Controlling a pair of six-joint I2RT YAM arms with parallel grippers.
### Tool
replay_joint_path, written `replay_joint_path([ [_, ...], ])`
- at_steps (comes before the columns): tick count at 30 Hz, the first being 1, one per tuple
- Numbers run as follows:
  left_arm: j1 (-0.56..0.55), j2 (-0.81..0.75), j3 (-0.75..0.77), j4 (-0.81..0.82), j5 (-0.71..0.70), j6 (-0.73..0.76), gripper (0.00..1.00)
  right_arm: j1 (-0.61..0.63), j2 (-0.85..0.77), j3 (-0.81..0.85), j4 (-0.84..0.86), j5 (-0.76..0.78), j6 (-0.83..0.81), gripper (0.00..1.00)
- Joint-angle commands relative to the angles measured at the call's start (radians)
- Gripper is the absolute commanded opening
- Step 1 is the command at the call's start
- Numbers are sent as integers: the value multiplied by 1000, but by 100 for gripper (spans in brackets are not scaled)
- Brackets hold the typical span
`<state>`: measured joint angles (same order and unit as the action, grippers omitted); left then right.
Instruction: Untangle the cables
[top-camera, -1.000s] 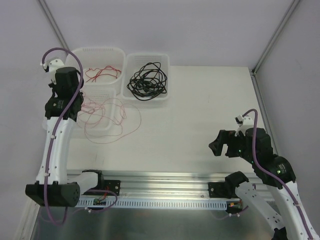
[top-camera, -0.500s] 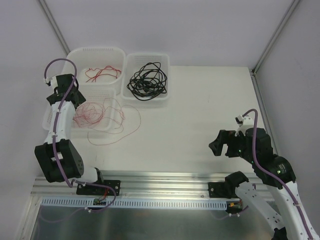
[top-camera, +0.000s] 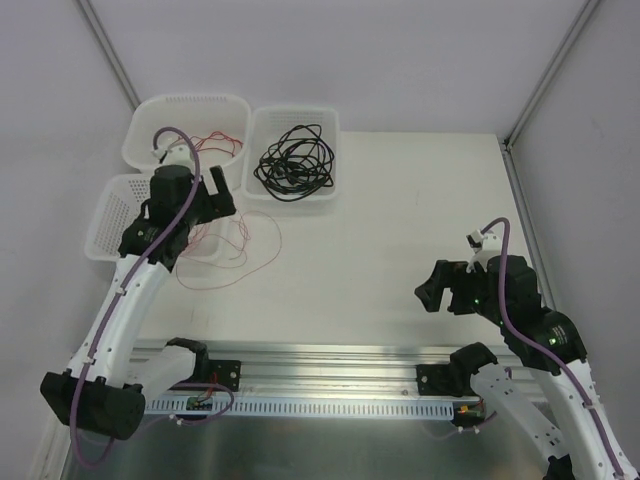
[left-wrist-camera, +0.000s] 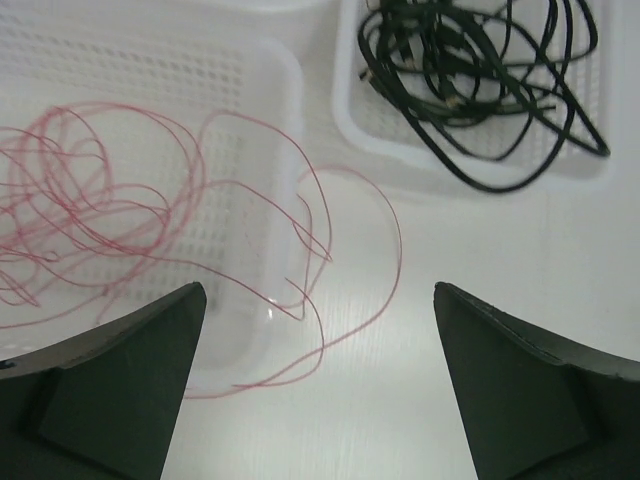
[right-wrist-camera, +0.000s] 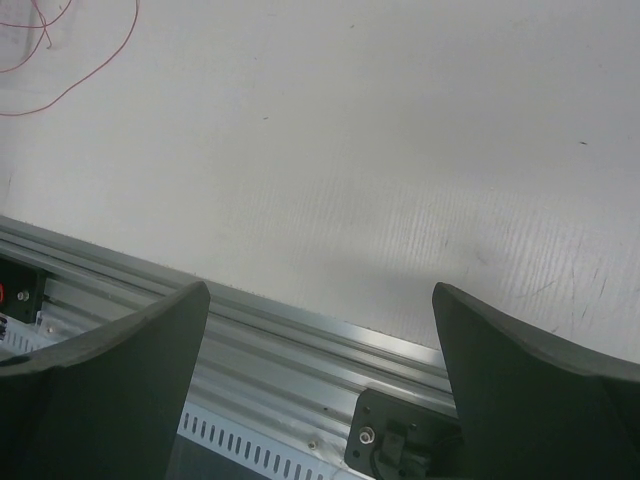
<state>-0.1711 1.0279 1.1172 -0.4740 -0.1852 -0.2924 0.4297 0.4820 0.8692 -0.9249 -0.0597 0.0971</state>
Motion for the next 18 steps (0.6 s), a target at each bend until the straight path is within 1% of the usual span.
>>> replay_joint_path([
  [1,-108,23,-86,-29,-12,-81,99,1,0,-1,31,-8,13,99],
  [4,-218,87,-123,-28,-100,-149,99,1,-2,-9,31,-8,12,100],
  [5,-246,113,-123,-23,-167,-160,99,1,-2,-10,32,-6,12,99],
  [6,-275,173,-119,-22,-201,-165,99,3,-2,-15,34,-9,13,100],
  [7,-328,208,-109,-17,-232,-156,99,1,0,-15,32,-9,13,100],
  [8,-347,245,-85,-17,-268,-142,99,1,0,-13,34,-11,13,100],
  [9,-366,323,-70,-17,-320,-122,99,1,-2,-12,31,-9,10,100],
  [10,-384,360,-54,-18,-351,-75,99,1,-3,-9,28,-9,10,100],
  [12,-396,435,-20,-25,-408,-27,99,3,-9,2,9,7,-2,100],
  [14,-401,471,1,-25,-439,51,99,3,-16,8,-11,26,-8,100],
  [18,-401,573,33,-25,-571,165,99,1,-28,-7,-12,47,-20,99],
])
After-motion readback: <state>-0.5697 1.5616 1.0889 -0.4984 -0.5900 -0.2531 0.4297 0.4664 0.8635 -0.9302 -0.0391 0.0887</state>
